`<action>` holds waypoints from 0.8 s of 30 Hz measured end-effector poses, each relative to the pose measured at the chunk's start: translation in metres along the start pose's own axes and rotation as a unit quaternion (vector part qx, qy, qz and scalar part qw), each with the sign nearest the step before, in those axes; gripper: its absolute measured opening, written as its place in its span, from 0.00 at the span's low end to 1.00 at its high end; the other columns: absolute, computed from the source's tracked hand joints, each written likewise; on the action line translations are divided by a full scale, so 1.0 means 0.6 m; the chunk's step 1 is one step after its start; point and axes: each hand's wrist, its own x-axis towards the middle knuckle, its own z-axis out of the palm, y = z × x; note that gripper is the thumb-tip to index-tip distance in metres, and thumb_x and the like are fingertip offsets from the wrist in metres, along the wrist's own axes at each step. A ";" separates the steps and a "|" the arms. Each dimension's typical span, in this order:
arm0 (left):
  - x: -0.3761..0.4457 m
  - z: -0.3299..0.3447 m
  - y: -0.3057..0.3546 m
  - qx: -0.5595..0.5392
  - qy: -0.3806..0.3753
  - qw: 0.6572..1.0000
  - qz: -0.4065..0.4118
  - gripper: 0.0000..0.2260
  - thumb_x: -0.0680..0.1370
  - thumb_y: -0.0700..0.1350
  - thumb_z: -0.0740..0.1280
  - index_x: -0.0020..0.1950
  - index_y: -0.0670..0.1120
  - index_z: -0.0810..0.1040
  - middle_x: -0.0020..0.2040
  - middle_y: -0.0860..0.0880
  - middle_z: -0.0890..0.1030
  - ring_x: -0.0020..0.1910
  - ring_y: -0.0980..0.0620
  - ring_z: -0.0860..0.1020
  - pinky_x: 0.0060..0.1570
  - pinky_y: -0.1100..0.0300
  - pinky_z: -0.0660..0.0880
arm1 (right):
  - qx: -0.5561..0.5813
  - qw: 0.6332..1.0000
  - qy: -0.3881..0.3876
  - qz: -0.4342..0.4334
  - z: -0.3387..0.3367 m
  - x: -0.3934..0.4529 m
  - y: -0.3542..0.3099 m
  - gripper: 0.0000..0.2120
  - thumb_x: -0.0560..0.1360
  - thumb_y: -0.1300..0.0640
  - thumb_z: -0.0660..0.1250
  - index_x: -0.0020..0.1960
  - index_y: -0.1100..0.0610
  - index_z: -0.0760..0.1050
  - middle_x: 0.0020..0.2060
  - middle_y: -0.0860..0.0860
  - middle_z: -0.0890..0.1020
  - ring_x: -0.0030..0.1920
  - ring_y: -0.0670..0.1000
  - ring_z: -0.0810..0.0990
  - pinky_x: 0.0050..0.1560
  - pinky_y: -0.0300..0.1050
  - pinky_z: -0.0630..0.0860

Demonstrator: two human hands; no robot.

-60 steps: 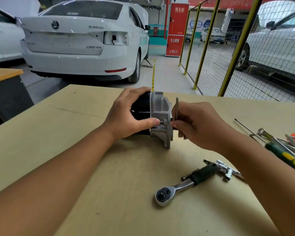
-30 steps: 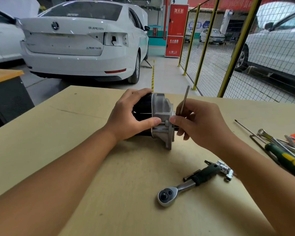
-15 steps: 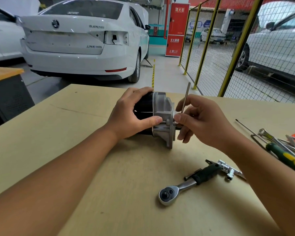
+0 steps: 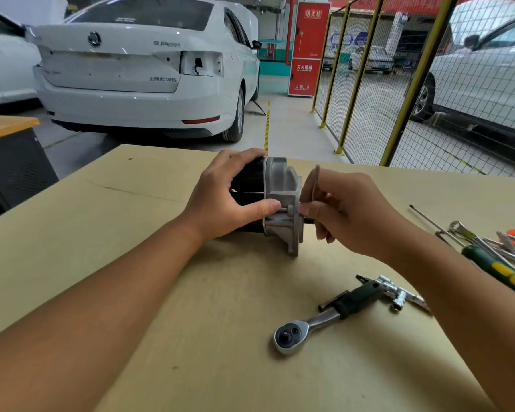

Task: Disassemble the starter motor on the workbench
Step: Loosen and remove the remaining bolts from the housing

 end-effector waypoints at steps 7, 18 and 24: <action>0.000 -0.002 0.001 -0.003 -0.008 1.000 0.003 0.37 0.67 0.63 0.78 0.74 0.51 0.74 0.61 0.50 0.77 0.61 0.55 0.77 0.62 0.58 0.76 | -0.212 0.961 -0.032 -0.175 -0.004 -0.007 -0.004 0.07 0.74 0.71 0.69 0.41 0.61 0.78 0.33 0.55 0.78 0.31 0.56 0.78 0.29 0.53 0.76; 0.000 0.000 0.002 -0.005 -0.004 1.000 0.008 0.37 0.67 0.63 0.77 0.73 0.51 0.75 0.61 0.50 0.77 0.60 0.56 0.77 0.60 0.64 0.75 | 0.187 0.972 0.076 0.123 0.011 0.000 0.009 0.07 0.77 0.67 0.71 0.54 0.62 0.76 0.30 0.61 0.81 0.27 0.62 0.82 0.26 0.52 0.80; -0.001 0.000 0.004 -0.011 -0.002 1.000 0.003 0.37 0.67 0.63 0.78 0.73 0.51 0.75 0.61 0.51 0.76 0.61 0.55 0.77 0.61 0.57 0.77 | 0.148 0.980 0.063 0.120 0.008 0.004 0.003 0.06 0.77 0.63 0.72 0.52 0.57 0.77 0.28 0.58 0.80 0.25 0.59 0.81 0.24 0.51 0.79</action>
